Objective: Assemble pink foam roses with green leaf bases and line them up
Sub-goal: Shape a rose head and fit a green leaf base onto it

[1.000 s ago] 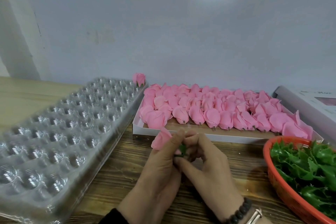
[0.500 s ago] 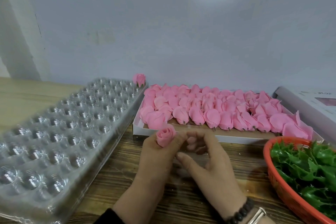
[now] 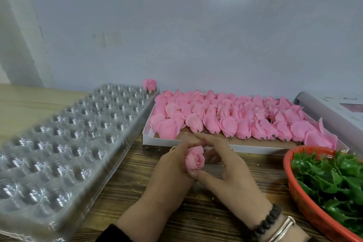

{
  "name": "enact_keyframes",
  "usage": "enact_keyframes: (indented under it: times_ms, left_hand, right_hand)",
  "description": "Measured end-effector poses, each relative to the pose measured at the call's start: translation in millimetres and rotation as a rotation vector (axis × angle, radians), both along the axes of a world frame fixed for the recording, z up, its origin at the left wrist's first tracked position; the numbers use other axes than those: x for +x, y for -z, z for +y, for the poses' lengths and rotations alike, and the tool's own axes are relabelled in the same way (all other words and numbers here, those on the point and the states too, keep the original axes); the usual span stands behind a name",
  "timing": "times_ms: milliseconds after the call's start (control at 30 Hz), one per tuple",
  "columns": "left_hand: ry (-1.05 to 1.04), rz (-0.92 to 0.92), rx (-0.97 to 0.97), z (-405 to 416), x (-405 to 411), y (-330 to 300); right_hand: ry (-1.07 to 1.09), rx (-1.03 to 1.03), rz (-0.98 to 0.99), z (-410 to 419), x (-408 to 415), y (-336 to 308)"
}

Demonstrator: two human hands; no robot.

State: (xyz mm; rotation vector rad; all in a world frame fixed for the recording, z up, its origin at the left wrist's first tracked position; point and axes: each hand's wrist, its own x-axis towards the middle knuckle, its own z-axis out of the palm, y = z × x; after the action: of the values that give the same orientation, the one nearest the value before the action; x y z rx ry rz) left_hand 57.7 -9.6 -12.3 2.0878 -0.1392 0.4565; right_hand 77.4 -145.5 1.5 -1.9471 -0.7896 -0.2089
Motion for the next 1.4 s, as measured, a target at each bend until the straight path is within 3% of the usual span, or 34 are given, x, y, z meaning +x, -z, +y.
enact_keyframes:
  times_ms: [333, 467, 733, 900, 1067, 1200, 1400]
  left_hand:
    - [0.040, -0.012, 0.025, -0.1, -1.6, -0.4]
    - [0.076, -0.009, 0.087, -1.2, -3.1, -1.9]
    - [0.138, 0.028, 0.047, -2.3, -2.2, -0.7]
    - [0.147, 0.055, -0.075, -3.4, -2.5, -0.9]
    - [0.151, 0.161, -0.252, -6.1, -2.6, -2.7]
    - [0.174, 0.123, -0.288, -2.6, -2.6, -1.6]
    - [0.228, 0.195, -0.271, -3.8, -3.2, 1.2]
  right_hand:
    - [-0.011, 0.137, 0.293, -0.4, 0.7, -1.7]
    - [-0.085, 0.102, 0.398, -2.9, 2.0, -4.3]
    - [-0.165, 0.108, 0.314, -4.1, -2.0, -9.3]
    - [-0.123, 0.085, 0.184, -1.7, -4.5, -11.0]
    - [-0.101, 0.133, 0.225, -1.0, -6.2, -11.2]
    - [-0.017, 0.151, 0.159, -5.3, 1.3, -9.4]
    - [-0.141, -0.003, 0.144, -4.5, -1.9, -11.4]
